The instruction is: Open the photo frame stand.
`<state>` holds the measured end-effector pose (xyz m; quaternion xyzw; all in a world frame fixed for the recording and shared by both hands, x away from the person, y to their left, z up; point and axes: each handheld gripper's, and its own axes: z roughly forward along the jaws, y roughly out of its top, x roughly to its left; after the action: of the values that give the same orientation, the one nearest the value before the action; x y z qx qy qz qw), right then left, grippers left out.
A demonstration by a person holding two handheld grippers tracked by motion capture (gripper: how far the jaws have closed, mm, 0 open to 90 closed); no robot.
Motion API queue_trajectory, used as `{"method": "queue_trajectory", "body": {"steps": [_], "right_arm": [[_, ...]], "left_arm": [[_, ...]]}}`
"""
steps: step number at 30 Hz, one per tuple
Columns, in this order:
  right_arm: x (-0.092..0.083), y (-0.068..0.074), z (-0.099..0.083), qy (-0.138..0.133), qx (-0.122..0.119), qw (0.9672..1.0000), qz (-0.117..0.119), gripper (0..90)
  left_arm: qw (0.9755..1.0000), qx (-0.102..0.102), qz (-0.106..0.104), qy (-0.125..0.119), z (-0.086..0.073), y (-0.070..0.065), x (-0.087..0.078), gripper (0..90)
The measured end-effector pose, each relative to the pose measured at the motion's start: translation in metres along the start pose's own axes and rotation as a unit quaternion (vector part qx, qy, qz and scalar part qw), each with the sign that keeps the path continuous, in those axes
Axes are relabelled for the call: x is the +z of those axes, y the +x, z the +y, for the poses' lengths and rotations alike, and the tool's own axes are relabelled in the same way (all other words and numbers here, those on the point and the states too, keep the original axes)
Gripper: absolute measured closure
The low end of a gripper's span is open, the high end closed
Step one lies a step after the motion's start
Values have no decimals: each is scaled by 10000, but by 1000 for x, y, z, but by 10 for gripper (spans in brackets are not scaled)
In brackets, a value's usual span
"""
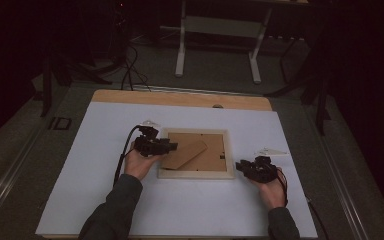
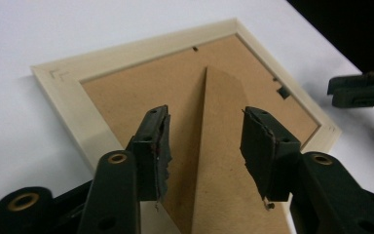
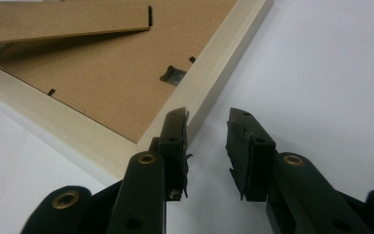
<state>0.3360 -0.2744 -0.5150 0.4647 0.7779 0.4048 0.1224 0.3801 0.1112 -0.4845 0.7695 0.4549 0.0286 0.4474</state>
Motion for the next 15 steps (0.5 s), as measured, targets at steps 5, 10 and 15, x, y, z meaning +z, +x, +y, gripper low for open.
{"method": "queue_trajectory", "body": {"steps": [5, 10, 15], "right_arm": [[0, 0, 0, 2, 18, 10000, 7, 685], [0, 0, 0, -3, 15, 10000, 11, 684], [1, 1, 0, 1, -5, 10000, 25, 682]], "left_arm": [[9996, 31, -227, 142, 0, 3, 10, 509], [9989, 122, -312, 338, 0, 2, 19, 467], [9979, 155, -373, 516, -1, 1, 26, 458]]}}
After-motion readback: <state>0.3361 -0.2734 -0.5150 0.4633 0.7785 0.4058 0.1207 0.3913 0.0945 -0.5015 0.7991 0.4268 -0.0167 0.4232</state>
